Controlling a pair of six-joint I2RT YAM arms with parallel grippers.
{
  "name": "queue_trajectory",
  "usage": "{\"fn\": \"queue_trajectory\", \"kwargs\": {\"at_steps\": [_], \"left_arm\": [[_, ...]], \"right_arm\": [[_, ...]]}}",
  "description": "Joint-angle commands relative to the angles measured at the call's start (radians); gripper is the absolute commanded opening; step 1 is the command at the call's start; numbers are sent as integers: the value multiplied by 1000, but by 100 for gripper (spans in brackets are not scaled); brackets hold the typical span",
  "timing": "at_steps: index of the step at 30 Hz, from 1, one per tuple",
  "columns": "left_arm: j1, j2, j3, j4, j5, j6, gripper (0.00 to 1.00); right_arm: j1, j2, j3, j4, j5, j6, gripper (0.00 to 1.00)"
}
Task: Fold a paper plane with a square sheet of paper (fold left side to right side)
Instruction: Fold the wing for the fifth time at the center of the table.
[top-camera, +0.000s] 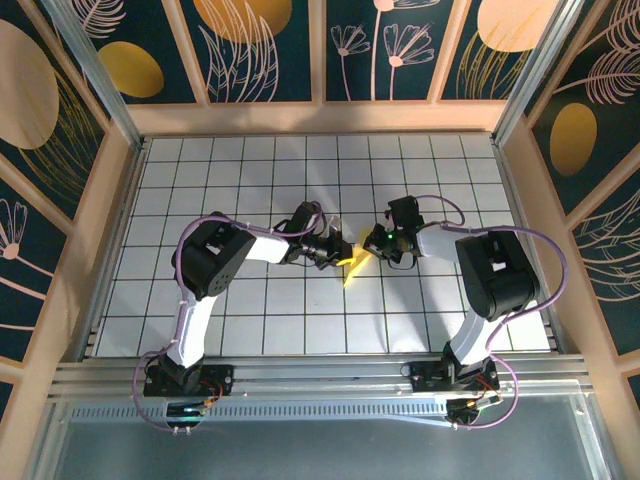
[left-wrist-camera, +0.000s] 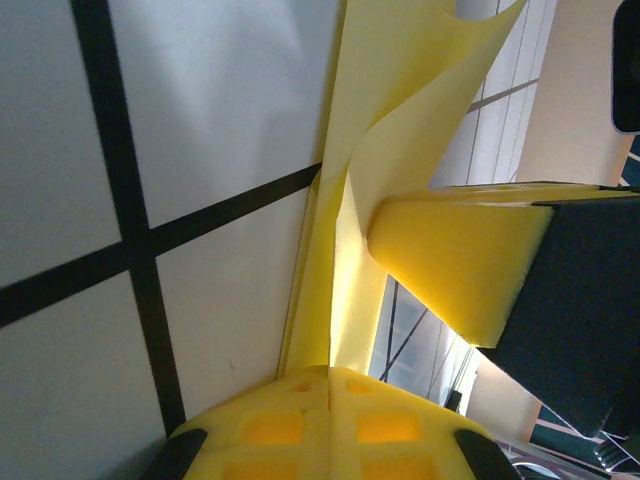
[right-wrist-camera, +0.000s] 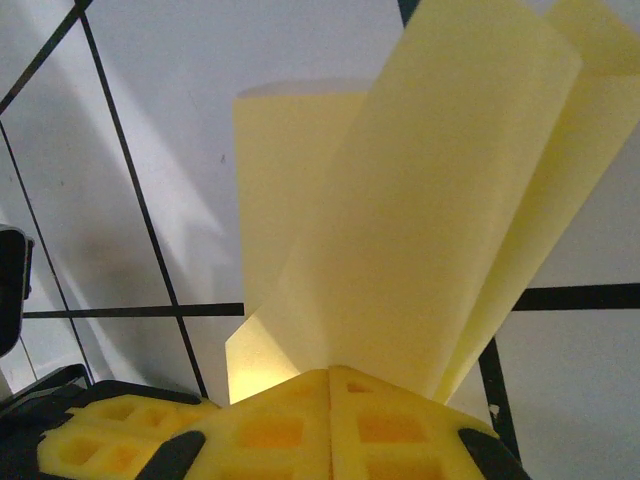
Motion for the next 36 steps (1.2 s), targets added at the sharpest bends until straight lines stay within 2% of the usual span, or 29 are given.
{"fn": "queue_trajectory", "kwargs": {"at_steps": [1,8,12,19,23,29,36], "left_arm": [[6,58,-1,-71,-75,22,1],[6,51,-3,-65,-73,21,3],[6,0,-21,-50,-92,28,16],[26,-171,-39,-121,-153,80,25],[31,-241,-27,-224,-180,133,21],[7,-256,-51,-206,-70,117,10],[-54,-200,-39,-171,-26,82,6]], "right_arm": [[4,-2,-31,9,17,-4,6],[-17,5,-99,34,1,-23,0],[-26,11,-125,33,3,-54,0],[-35,27,-167,60,3,-146,0],[-43,26,-179,71,10,-205,0],[-59,22,-187,88,-11,-202,0],[-58,25,-193,110,-29,-171,0]]}}
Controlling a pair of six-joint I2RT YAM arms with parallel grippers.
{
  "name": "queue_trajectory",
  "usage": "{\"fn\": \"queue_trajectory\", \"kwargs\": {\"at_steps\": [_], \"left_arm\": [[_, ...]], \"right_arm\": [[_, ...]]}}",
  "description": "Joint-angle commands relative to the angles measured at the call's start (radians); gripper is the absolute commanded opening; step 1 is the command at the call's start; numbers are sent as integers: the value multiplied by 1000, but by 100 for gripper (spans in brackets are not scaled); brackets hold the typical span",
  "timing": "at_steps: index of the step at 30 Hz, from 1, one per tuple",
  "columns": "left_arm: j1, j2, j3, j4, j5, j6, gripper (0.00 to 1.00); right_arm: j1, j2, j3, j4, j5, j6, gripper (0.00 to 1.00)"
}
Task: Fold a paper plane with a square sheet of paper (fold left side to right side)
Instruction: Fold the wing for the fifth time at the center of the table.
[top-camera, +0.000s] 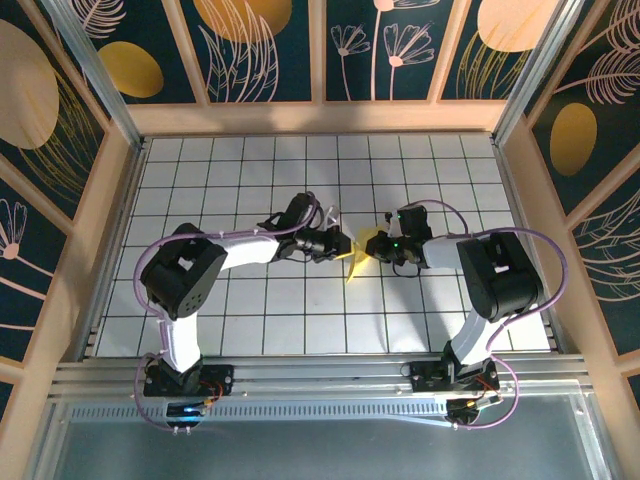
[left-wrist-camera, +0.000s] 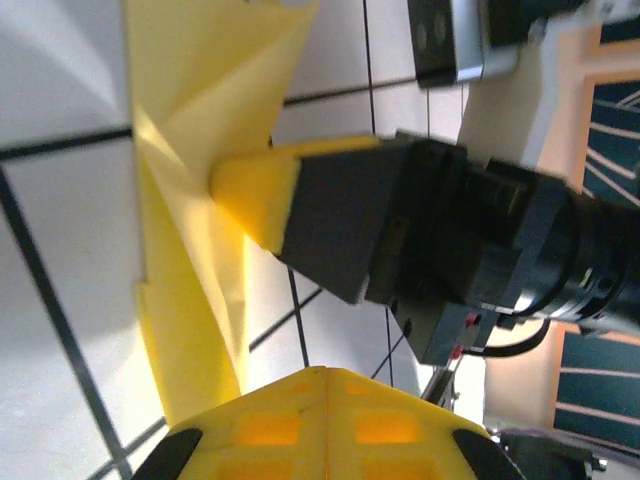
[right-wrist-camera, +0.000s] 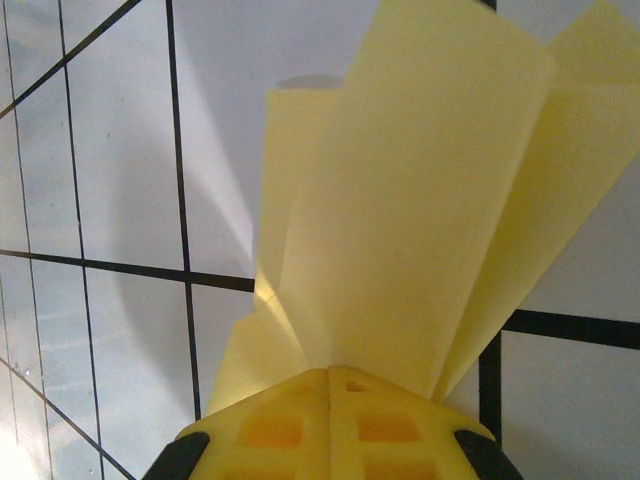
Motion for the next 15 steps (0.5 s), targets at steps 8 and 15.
{"fn": "queue_trajectory", "kwargs": {"at_steps": [8,15], "left_arm": [[-39,108,67,-40,69,-4,6],[-41,139,90,-136,30,55,6]], "right_arm": [[-13,34,-51,-130,58,-2,0],[-13,33,-49,-132,59,0,0]]}}
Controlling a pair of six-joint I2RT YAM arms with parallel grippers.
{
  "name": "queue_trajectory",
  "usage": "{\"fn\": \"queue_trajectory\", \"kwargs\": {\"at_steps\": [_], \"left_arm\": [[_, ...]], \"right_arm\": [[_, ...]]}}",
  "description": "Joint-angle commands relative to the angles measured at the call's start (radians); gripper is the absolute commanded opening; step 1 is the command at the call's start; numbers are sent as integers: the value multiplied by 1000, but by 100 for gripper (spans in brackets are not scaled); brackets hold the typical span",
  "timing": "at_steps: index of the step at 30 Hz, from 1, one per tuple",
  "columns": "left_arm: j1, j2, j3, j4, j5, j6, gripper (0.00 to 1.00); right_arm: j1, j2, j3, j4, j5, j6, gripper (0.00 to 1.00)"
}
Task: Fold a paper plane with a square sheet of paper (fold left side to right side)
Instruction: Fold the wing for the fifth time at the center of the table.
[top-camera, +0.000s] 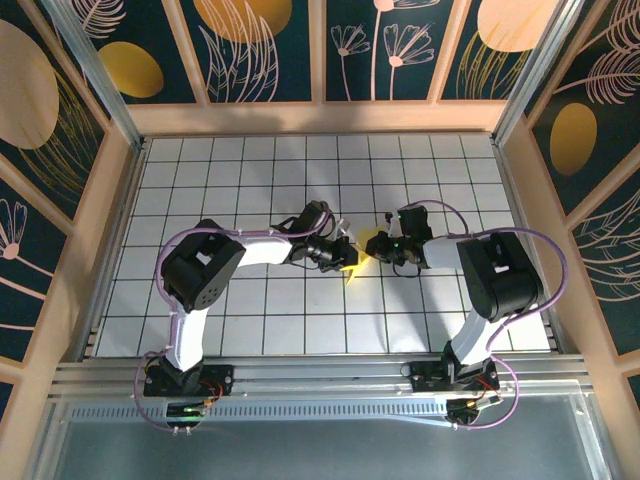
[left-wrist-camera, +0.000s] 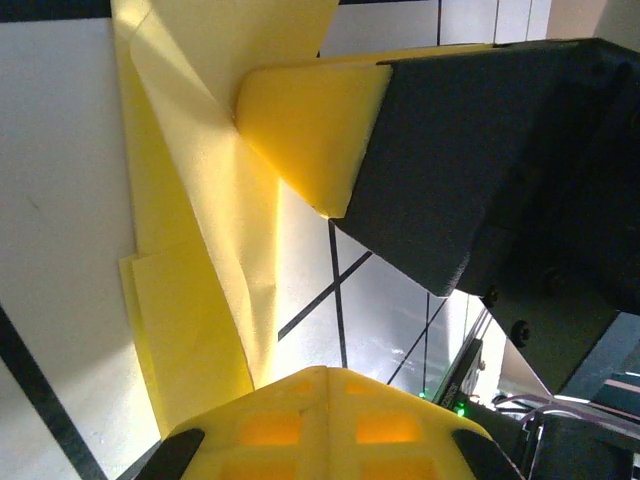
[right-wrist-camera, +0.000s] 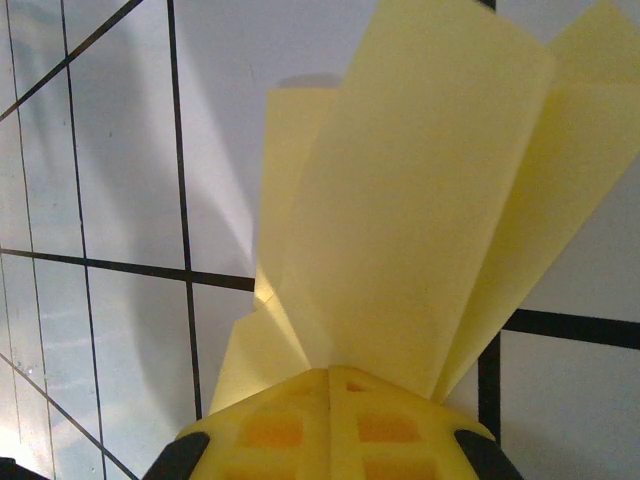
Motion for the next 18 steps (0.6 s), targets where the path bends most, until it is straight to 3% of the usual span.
{"fn": "queue_trajectory", "kwargs": {"at_steps": [1,18], "left_arm": [[-5,34,20,-73,-9,37,5],[-5,60,20,-113,-57,59,5]], "right_arm": [[-11,34,-49,-135,64,0,0],[-8,34,-36,-147,64,-4,0]]}}
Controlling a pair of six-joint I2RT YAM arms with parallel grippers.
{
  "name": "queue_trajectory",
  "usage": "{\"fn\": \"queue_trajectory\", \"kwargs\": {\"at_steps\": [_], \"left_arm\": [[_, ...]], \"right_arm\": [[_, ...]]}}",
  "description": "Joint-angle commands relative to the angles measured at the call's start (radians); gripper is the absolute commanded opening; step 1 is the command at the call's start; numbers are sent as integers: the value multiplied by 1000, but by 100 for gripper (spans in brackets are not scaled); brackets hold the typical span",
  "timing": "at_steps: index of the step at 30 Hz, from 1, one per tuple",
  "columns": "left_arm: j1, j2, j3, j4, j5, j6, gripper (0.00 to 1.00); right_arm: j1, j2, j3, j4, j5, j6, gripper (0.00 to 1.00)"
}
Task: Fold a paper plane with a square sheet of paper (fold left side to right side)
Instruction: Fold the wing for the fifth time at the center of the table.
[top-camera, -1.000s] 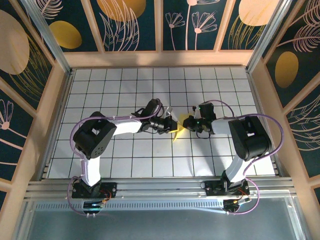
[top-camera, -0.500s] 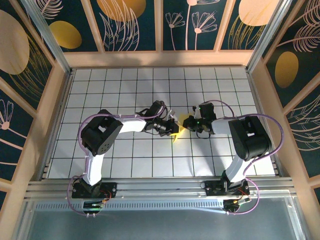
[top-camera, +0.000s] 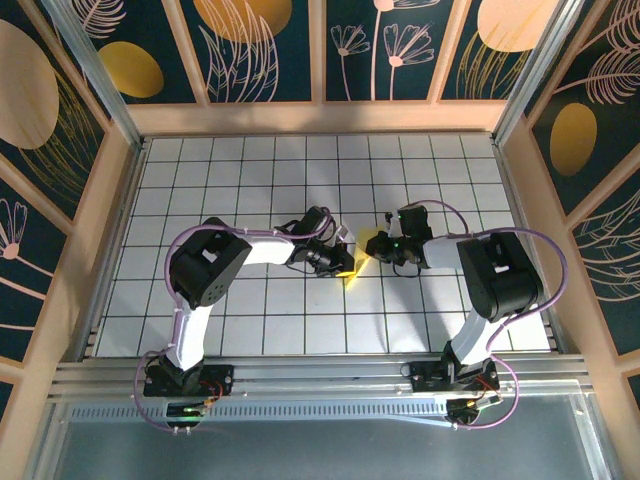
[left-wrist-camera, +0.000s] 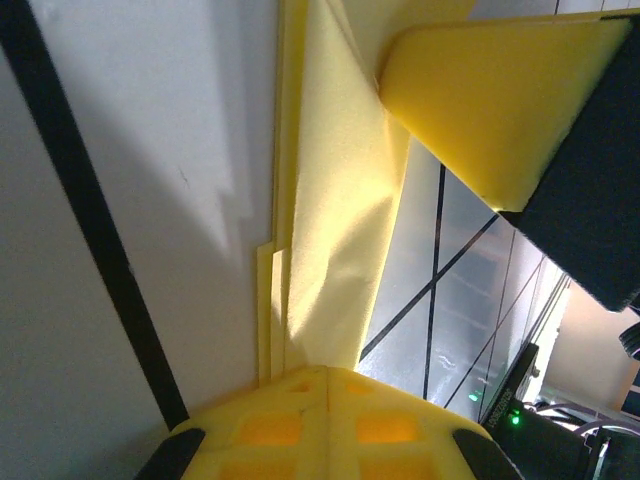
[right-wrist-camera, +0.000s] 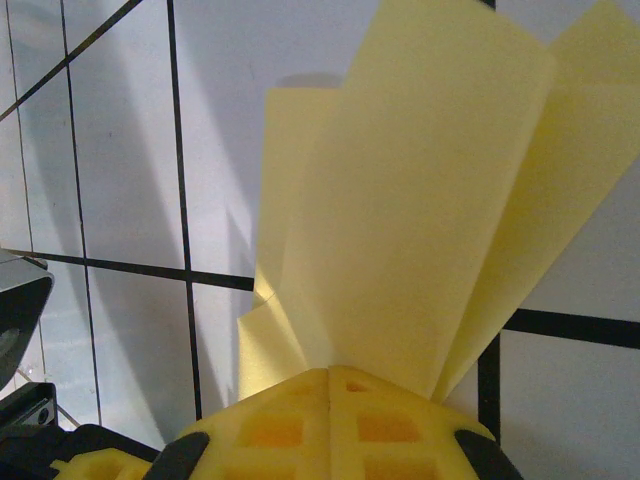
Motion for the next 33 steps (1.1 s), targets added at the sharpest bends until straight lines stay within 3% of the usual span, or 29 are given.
{"fn": "queue_trajectory", "kwargs": {"at_steps": [1,9,23,33], "left_arm": [[-5,16,13,-48,-21,18,5],[-5,21,22,-91,-48,34,4],[-29,41,92,-290,-217,75,0],[-42,61,138,-382,-291,77,0]], "right_arm": [[-9,34,-35,-147,64,-4,0],[-3,22,-10,-158,54,-3,0],[-6,-145,52,-221,30,5,0],[45,-147,-45,-55,-30,104,0]]}}
